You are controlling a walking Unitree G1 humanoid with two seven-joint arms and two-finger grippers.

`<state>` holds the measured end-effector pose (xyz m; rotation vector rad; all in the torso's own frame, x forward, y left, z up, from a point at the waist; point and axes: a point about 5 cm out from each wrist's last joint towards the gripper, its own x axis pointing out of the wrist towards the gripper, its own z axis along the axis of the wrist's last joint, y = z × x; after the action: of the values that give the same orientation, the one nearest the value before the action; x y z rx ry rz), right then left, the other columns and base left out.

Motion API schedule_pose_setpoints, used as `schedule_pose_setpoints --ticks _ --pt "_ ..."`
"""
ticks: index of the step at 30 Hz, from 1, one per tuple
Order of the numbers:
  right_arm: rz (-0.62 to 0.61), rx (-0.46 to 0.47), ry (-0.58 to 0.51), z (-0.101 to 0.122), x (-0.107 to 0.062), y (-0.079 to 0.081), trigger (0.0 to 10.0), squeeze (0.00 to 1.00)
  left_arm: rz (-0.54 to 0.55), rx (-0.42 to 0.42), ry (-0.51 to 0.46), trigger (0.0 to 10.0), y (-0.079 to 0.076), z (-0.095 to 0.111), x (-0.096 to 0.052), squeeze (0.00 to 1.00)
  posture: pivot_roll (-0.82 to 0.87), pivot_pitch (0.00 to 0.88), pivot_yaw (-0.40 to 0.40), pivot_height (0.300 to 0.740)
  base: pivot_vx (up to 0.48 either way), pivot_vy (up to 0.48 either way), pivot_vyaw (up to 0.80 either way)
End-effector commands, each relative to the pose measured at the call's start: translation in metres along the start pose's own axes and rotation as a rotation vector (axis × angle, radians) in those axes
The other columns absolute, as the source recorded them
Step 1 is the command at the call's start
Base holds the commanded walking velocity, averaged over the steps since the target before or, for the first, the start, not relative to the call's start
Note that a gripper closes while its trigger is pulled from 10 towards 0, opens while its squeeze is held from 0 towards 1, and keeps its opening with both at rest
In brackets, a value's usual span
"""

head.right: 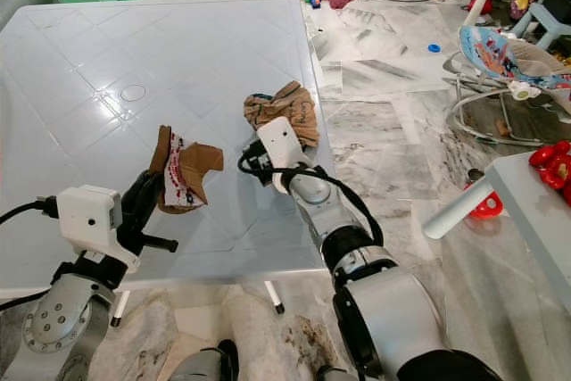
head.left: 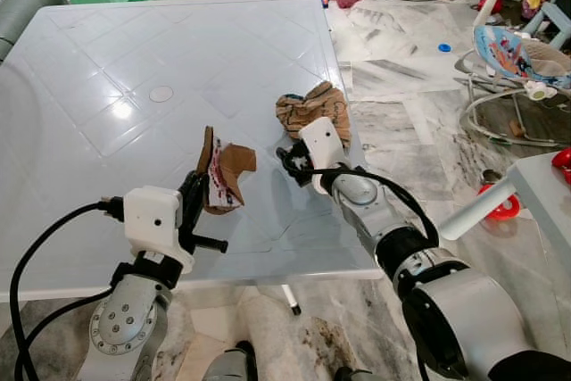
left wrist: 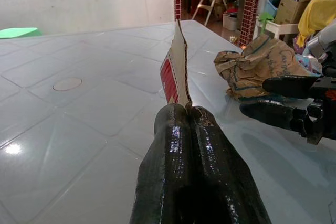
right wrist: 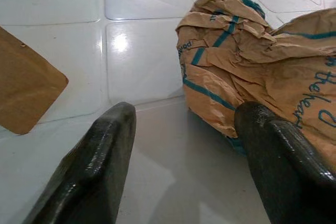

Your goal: Picking trash to rubbish bin

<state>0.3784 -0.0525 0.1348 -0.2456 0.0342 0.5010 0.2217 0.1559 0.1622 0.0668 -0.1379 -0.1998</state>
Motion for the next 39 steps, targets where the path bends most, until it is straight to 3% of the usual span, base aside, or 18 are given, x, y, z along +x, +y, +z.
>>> schedule_pose_setpoints --ticks 1,22,39 --pt "-0.014 0.005 0.009 -0.003 -0.001 -0.001 0.0 0.00 0.000 -0.003 -0.004 0.0 -0.001 0.002 -0.002 0.00 0.21 0.196 -0.025 0.740 0.000 0.000 0.00" --pt "-0.029 0.002 -0.020 0.001 -0.001 -0.004 0.0 0.00 0.011 -0.012 -0.005 0.0 -0.003 0.002 -0.001 0.00 0.20 0.205 -0.033 0.740 0.000 0.000 0.00" --pt "-0.050 0.019 -0.132 0.021 0.001 -0.010 0.0 0.00 0.008 -0.018 -0.013 0.0 -0.004 0.000 0.008 0.00 0.16 0.183 -0.029 0.740 0.000 0.000 0.00"
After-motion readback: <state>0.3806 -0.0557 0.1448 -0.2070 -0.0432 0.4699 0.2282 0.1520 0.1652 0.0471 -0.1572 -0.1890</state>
